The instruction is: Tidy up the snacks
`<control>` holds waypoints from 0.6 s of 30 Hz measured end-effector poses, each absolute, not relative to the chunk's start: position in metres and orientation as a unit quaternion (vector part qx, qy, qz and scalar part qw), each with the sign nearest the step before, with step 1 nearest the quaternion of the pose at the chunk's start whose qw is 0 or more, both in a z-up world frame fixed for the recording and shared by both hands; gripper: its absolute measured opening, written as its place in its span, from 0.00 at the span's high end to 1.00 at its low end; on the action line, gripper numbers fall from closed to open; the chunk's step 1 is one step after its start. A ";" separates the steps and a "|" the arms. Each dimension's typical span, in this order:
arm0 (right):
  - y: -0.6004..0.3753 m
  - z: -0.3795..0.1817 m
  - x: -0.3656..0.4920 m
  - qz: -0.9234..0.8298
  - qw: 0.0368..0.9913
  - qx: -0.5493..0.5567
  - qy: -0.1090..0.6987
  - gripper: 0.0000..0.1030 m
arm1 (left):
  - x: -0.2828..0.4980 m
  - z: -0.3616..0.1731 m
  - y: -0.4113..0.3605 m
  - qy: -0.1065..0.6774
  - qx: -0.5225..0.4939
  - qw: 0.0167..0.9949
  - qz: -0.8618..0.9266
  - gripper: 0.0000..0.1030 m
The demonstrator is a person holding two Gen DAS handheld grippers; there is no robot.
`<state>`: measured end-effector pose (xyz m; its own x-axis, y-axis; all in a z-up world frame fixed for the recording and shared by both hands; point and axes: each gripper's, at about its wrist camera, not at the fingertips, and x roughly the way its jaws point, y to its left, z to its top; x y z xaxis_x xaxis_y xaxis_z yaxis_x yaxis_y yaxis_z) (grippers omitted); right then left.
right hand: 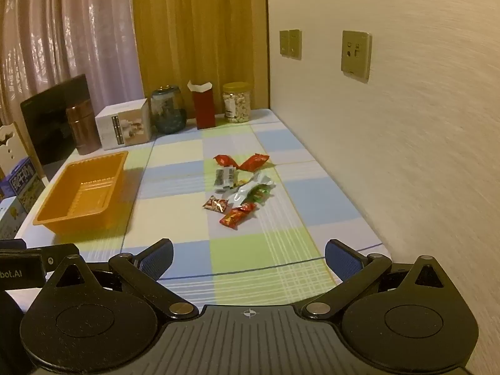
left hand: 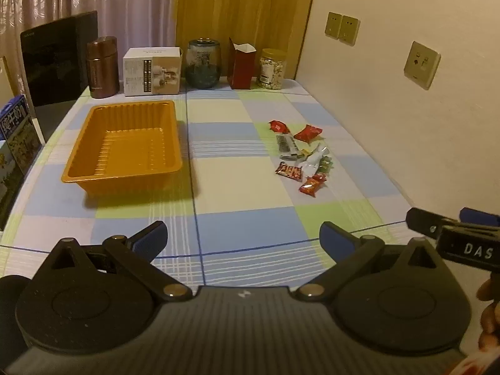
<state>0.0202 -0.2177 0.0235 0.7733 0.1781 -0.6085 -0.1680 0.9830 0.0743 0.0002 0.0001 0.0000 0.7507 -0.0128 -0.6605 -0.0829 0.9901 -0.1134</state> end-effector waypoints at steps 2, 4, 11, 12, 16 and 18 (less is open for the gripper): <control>-0.218 0.022 0.020 0.093 0.941 0.007 0.326 0.01 | 0.000 0.000 -0.001 0.353 -0.067 0.933 0.018 0.00; -0.219 0.020 0.020 0.093 0.941 0.006 0.325 0.01 | 0.005 0.003 0.003 0.356 -0.079 0.931 0.017 0.00; -0.214 0.023 0.019 0.088 0.940 0.000 0.329 0.01 | 0.003 0.002 -0.002 0.353 -0.072 0.933 0.013 0.00; -0.216 0.024 0.020 0.088 0.940 0.001 0.330 0.01 | 0.003 0.001 -0.002 0.353 -0.070 0.933 0.012 0.00; -0.216 0.023 0.018 0.087 0.941 0.001 0.328 0.01 | 0.002 -0.002 -0.003 0.350 -0.065 0.934 0.011 0.00; -0.216 0.023 0.018 0.087 0.941 0.001 0.327 0.01 | 0.002 -0.002 -0.002 0.350 -0.064 0.935 0.011 0.00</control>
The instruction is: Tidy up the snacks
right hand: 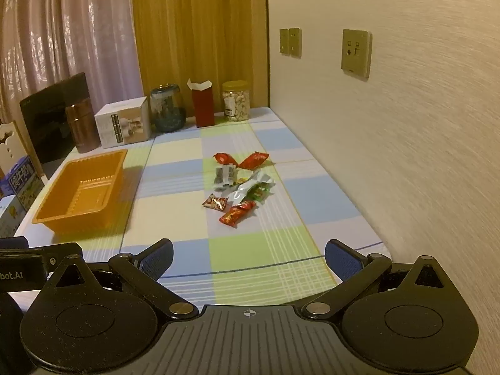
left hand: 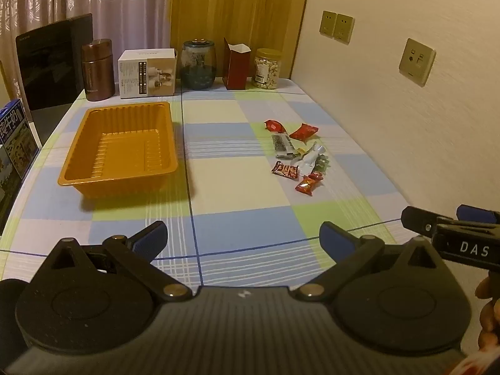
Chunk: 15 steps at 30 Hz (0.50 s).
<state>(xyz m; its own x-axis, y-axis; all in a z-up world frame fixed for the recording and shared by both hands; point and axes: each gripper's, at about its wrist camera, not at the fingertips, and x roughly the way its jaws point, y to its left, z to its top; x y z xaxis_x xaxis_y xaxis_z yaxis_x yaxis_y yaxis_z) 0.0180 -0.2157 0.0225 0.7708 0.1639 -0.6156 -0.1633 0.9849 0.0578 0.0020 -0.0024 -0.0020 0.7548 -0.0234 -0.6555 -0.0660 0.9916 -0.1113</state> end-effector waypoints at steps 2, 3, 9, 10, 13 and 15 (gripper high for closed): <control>-0.216 0.022 0.019 0.088 0.941 0.001 0.327 0.01 | 0.002 -0.002 -0.002 0.350 -0.064 0.935 0.011 0.00; -0.216 0.022 0.018 0.088 0.941 0.000 0.327 0.01 | 0.001 -0.002 -0.003 0.350 -0.063 0.935 0.011 0.00; -0.217 0.023 0.018 0.088 0.941 0.000 0.327 0.01 | 0.001 -0.002 -0.003 0.350 -0.064 0.935 0.010 0.00; -0.217 0.023 0.018 0.088 0.941 0.000 0.328 0.01 | 0.001 -0.002 -0.003 0.350 -0.065 0.934 0.009 0.00; -0.217 0.021 0.019 0.088 0.941 0.000 0.328 0.01 | 0.002 -0.003 -0.003 0.351 -0.065 0.934 0.009 0.00; -0.217 0.021 0.019 0.088 0.941 0.000 0.328 0.01 | 0.001 -0.004 -0.003 0.350 -0.066 0.934 0.009 0.00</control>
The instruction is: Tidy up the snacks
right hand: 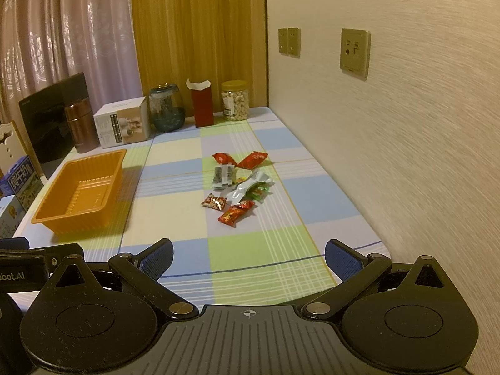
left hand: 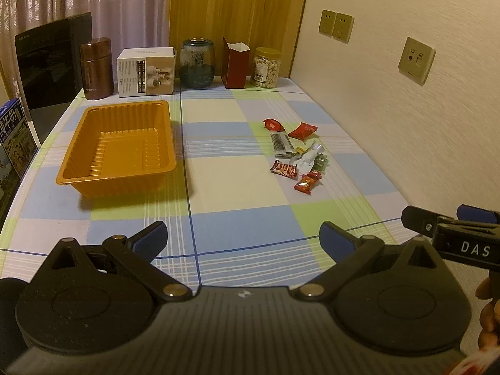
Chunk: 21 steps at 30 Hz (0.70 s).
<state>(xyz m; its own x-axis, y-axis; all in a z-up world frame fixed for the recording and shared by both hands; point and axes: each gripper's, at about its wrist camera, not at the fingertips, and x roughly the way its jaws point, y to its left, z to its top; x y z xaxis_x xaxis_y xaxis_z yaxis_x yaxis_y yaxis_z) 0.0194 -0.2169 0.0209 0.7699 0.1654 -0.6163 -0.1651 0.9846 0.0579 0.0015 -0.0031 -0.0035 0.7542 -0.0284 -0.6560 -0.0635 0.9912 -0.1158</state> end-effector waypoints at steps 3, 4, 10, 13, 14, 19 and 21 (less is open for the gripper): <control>-0.217 0.021 0.019 0.088 0.941 0.000 0.328 0.01 | 0.002 -0.003 -0.004 0.350 -0.065 0.934 0.009 0.00; -0.217 0.021 0.019 0.088 0.941 0.000 0.328 0.01 | 0.002 -0.003 -0.004 0.350 -0.065 0.934 0.010 0.00; -0.217 0.022 0.019 0.088 0.941 0.000 0.328 0.01 | 0.002 -0.003 -0.004 0.350 -0.065 0.934 0.009 0.00; -0.218 0.022 0.019 0.088 0.941 0.000 0.328 0.01 | 0.002 -0.003 -0.004 0.351 -0.065 0.934 0.009 0.00; -0.218 0.022 0.019 0.088 0.941 0.000 0.328 0.01 | 0.002 -0.003 -0.005 0.350 -0.064 0.934 0.010 0.00; -0.218 0.022 0.019 0.088 0.941 0.000 0.328 0.01 | 0.002 -0.002 -0.005 0.351 -0.065 0.934 0.009 0.00; -0.218 0.022 0.019 0.088 0.941 0.001 0.328 0.01 | 0.002 -0.002 -0.005 0.351 -0.066 0.934 0.009 0.00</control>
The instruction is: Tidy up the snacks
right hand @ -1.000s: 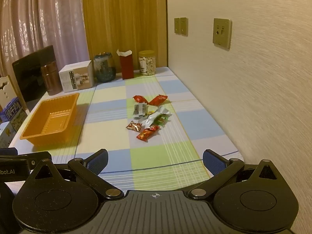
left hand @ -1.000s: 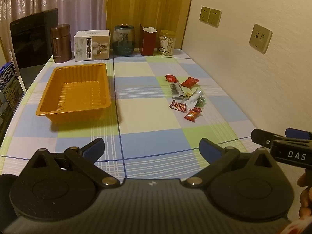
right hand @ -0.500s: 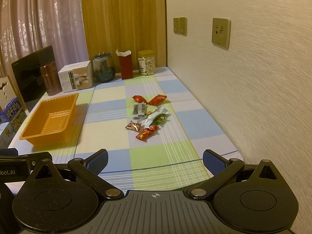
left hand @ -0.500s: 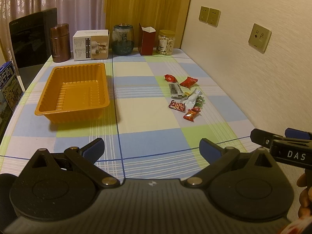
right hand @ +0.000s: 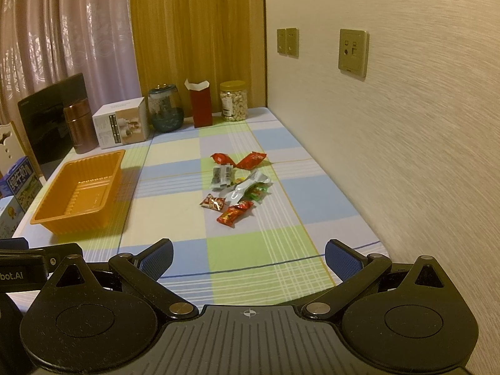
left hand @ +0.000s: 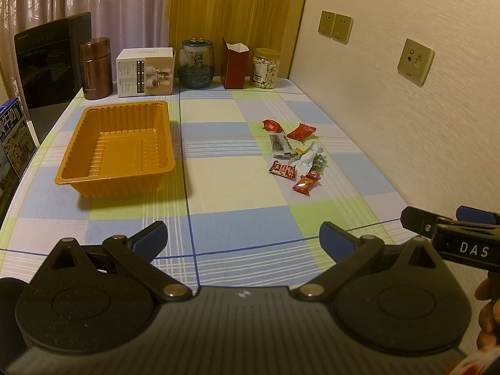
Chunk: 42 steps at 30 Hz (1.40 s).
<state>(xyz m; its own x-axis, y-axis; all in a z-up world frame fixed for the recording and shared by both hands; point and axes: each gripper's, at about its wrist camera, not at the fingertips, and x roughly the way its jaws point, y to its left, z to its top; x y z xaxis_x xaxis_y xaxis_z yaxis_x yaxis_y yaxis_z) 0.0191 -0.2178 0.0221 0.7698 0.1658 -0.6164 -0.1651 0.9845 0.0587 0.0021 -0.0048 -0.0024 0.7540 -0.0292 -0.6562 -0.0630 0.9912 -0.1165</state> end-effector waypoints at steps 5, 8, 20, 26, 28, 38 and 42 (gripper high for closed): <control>-0.218 0.023 0.019 0.088 0.941 0.001 0.328 0.01 | 0.002 -0.003 -0.005 0.351 -0.066 0.934 0.009 0.00; -0.218 0.022 0.019 0.088 0.941 0.000 0.328 0.01 | 0.002 -0.002 -0.007 0.351 -0.066 0.934 0.008 0.00; -0.222 0.021 0.020 0.088 0.941 0.002 0.328 0.01 | 0.002 -0.003 -0.008 0.351 -0.066 0.934 0.007 0.00; -0.221 0.021 0.019 0.088 0.941 0.002 0.328 0.01 | 0.002 -0.003 -0.008 0.351 -0.067 0.934 0.007 0.00; -0.221 0.021 0.019 0.088 0.941 0.002 0.328 0.01 | 0.002 -0.003 -0.008 0.351 -0.067 0.934 0.007 0.00; -0.221 0.022 0.020 0.088 0.941 0.002 0.328 0.01 | 0.001 -0.005 -0.010 0.351 -0.069 0.934 0.006 0.00; -0.221 0.022 0.020 0.088 0.941 0.002 0.328 0.01 | 0.001 -0.005 -0.010 0.351 -0.069 0.934 0.006 0.00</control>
